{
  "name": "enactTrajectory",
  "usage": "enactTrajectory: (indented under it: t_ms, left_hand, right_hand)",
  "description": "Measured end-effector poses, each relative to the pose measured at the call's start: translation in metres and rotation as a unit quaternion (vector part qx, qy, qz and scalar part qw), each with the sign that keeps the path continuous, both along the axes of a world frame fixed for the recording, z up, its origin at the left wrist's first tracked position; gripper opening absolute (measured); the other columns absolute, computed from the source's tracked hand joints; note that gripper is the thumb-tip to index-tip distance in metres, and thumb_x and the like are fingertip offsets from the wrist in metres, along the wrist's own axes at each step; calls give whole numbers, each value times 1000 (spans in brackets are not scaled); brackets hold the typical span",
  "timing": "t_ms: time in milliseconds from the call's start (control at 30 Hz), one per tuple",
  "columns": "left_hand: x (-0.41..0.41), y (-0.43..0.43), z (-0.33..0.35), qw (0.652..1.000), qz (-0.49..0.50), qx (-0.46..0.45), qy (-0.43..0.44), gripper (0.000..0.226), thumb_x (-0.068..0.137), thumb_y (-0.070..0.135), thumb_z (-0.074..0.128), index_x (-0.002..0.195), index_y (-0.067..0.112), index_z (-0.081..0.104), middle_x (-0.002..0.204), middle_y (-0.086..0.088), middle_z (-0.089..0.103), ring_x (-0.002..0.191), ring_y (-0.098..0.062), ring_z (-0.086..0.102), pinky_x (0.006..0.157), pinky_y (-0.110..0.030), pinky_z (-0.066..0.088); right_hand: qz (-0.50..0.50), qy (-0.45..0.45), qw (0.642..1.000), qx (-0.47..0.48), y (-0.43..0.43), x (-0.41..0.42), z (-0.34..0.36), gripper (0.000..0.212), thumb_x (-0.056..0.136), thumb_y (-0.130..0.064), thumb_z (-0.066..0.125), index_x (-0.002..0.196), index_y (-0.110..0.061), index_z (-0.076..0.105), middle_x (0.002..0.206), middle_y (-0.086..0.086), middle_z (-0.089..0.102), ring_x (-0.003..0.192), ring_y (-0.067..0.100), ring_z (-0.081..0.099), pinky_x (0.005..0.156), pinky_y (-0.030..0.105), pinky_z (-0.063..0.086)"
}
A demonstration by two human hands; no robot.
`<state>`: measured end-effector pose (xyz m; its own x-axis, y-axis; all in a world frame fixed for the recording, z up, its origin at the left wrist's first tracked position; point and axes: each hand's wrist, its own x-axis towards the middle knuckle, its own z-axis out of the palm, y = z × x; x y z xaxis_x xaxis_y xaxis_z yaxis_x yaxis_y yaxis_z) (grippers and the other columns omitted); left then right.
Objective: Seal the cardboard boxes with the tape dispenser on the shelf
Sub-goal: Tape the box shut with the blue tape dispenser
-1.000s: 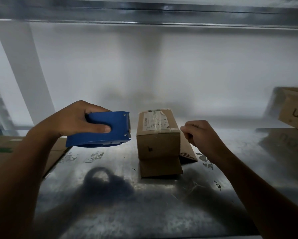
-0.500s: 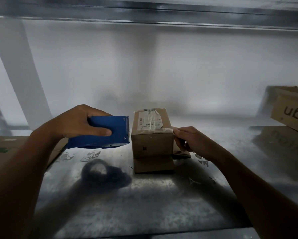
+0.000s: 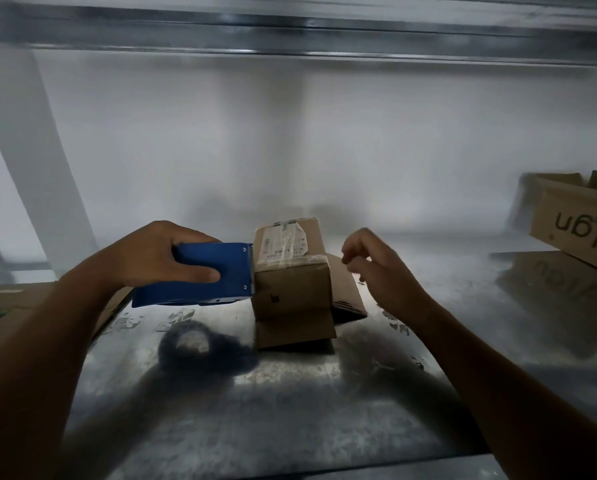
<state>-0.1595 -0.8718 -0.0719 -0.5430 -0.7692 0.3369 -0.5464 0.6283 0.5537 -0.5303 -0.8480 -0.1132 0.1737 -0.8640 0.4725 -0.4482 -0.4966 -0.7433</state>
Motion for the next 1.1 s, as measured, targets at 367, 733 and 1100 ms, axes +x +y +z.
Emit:
enactTrajectory:
  t_ms: [367, 733, 1100]
  left_hand:
    - [-1, 2, 2, 1000, 6, -7, -18, 45, 73, 64, 78, 116, 52, 70, 108, 20, 75, 98, -3, 73, 81, -16, 58]
    - [5, 8, 4, 1000, 5, 10, 3, 45, 78, 59, 79, 119, 43, 72, 110, 14, 76, 98, -8, 73, 85, -20, 57]
    - [11, 18, 9, 1000, 15, -3, 23, 44, 81, 55, 79, 122, 40, 72, 112, 11, 76, 100, -12, 73, 90, -36, 60]
  right_hand:
    - [46, 159, 970, -177, -22, 41, -1, 54, 108, -44, 34, 155, -19, 37, 161, -10, 34, 153, 0, 14, 122, 23, 17]
    - [57, 377, 922, -74, -32, 30, 3, 56, 101, -53, 16, 154, -45, 33, 163, -11, 33, 150, 10, 24, 116, 25, 21]
    - [-37, 521, 833, -183, -25, 71, 11, 64, 94, -67, -12, 155, -53, 1, 151, 9, 39, 136, 38, 36, 100, 47, 50]
